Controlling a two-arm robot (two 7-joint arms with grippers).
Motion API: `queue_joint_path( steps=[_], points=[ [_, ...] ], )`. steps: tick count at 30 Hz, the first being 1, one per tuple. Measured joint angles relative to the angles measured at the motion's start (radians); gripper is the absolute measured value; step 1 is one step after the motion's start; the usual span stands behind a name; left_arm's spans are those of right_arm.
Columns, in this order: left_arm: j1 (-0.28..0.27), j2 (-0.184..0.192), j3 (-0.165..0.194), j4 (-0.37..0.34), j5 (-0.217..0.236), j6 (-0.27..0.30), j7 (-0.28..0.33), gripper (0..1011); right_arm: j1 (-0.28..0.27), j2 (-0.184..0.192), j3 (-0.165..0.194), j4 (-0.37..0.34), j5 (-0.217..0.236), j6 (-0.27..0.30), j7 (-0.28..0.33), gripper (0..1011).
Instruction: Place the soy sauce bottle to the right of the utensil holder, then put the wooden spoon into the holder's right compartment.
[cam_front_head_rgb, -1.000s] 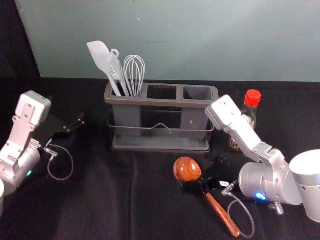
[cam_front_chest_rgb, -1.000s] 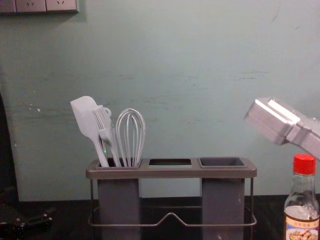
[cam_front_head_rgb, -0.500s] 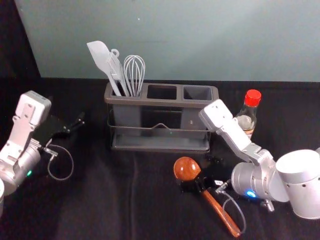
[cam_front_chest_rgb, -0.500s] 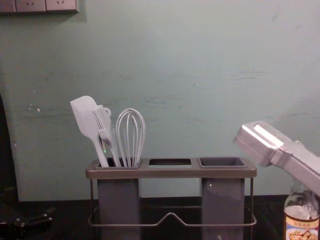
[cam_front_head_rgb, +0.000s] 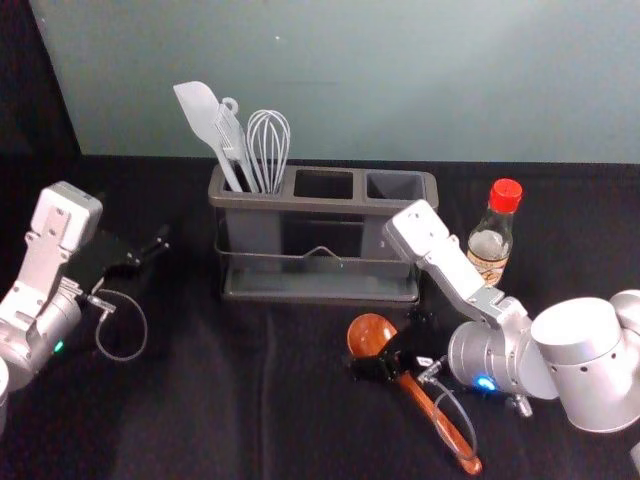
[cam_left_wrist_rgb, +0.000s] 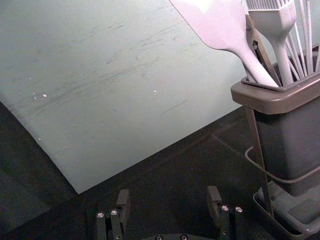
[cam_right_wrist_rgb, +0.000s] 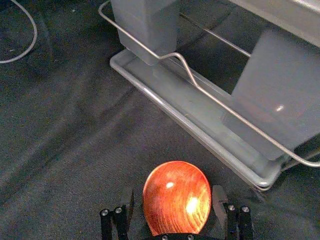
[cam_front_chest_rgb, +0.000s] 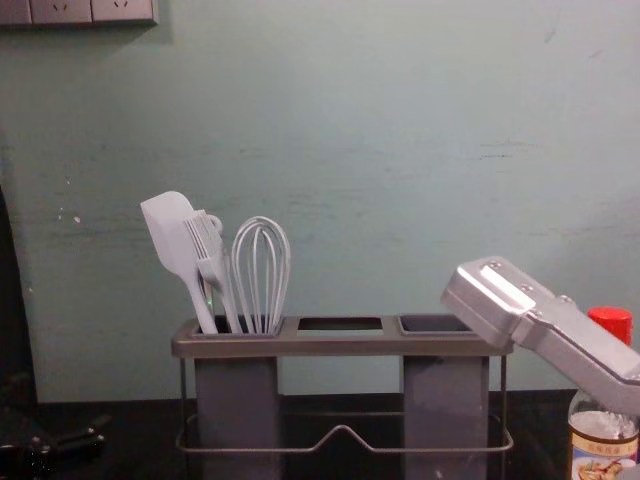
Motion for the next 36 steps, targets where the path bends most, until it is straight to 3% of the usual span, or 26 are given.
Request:
queue_joint_path(
  steps=[17, 36],
  points=[
    [0.000, 0.000, 0.000, 0.000, 0.000, 0.000, 0.000, 1005, 0.007, -0.036, -0.005, 0.039, -0.050, -0.014, 0.019, 1003],
    [0.000, 0.000, 0.000, 0.000, 0.000, 0.000, 0.000, 1005, 0.007, -0.034, -0.005, 0.039, -0.047, -0.011, 0.018, 1003]
  ],
)
